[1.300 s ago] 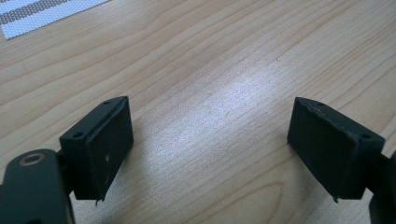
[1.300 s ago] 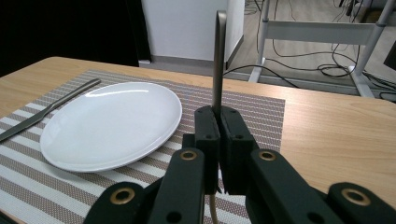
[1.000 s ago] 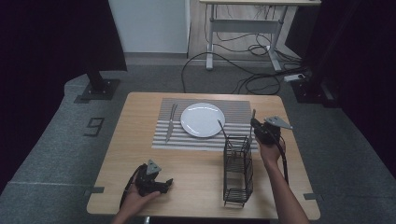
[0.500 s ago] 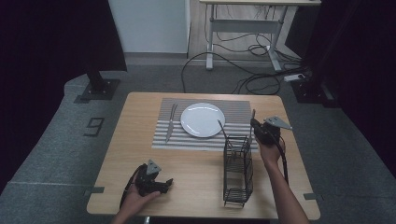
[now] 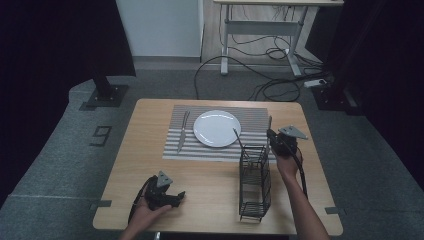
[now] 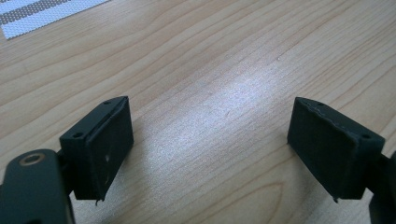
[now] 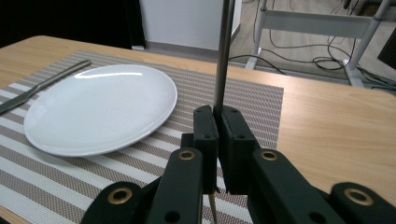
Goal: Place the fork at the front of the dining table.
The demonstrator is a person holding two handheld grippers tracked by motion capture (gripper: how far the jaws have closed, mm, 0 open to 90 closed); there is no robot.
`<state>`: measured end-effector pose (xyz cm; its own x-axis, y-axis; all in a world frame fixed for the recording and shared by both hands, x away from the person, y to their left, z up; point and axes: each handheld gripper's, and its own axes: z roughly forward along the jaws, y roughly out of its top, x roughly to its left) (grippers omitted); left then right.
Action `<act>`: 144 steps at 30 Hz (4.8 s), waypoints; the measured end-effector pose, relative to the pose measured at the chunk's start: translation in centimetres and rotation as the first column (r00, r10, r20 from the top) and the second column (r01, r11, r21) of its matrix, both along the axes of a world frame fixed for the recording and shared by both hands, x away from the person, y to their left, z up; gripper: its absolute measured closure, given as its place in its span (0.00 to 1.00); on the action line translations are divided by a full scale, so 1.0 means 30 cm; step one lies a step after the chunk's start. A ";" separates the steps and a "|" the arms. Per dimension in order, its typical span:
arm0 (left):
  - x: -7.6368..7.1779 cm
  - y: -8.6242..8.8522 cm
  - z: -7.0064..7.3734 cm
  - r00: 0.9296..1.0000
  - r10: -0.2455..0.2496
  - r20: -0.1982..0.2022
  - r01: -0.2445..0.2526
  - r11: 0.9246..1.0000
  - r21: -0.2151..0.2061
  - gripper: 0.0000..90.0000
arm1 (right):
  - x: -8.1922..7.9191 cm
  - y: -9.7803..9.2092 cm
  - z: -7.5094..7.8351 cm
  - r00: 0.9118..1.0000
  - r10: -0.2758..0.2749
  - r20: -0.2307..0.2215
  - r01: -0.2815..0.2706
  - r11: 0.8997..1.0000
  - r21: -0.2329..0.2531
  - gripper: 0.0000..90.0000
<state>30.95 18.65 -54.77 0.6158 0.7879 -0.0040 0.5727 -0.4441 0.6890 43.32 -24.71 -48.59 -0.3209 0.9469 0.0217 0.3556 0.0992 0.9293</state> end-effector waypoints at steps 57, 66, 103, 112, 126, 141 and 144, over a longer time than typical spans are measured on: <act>-0.002 0.000 0.001 1.000 0.004 -0.001 -0.004 1.000 0.001 0.16 | 0.227 0.015 -0.194 0.955 -0.021 -0.295 0.019 1.000 -0.010 0.97; -0.002 0.000 0.001 1.000 0.004 -0.001 -0.004 1.000 0.001 0.16 | 0.240 0.024 -0.204 0.956 -0.029 -0.293 0.025 1.000 -0.019 0.97; -0.002 0.000 0.001 1.000 0.004 -0.001 -0.004 1.000 0.001 0.16 | 0.094 -0.060 -0.162 0.955 0.035 -0.295 -0.041 0.999 -0.014 0.82; -0.002 0.000 0.000 1.000 0.005 0.000 -0.005 1.000 0.000 0.16 | 0.099 -0.115 -0.190 0.942 -0.001 -0.335 0.031 0.996 0.084 0.88; -0.002 -0.001 0.000 1.000 0.004 0.001 -0.004 1.000 0.000 0.16 | 0.007 -0.180 -0.157 0.959 0.074 -0.275 -0.032 0.988 0.154 0.73; -0.002 -0.001 0.000 1.000 0.006 0.001 -0.006 1.000 0.000 0.16 | -0.035 -0.142 -0.188 0.962 0.112 -0.250 -0.118 0.993 -0.009 0.78; -0.002 0.000 0.000 1.000 0.004 0.000 -0.004 1.000 0.002 0.16 | -0.021 -0.117 -0.191 0.956 0.116 -0.269 -0.126 0.992 -0.021 0.78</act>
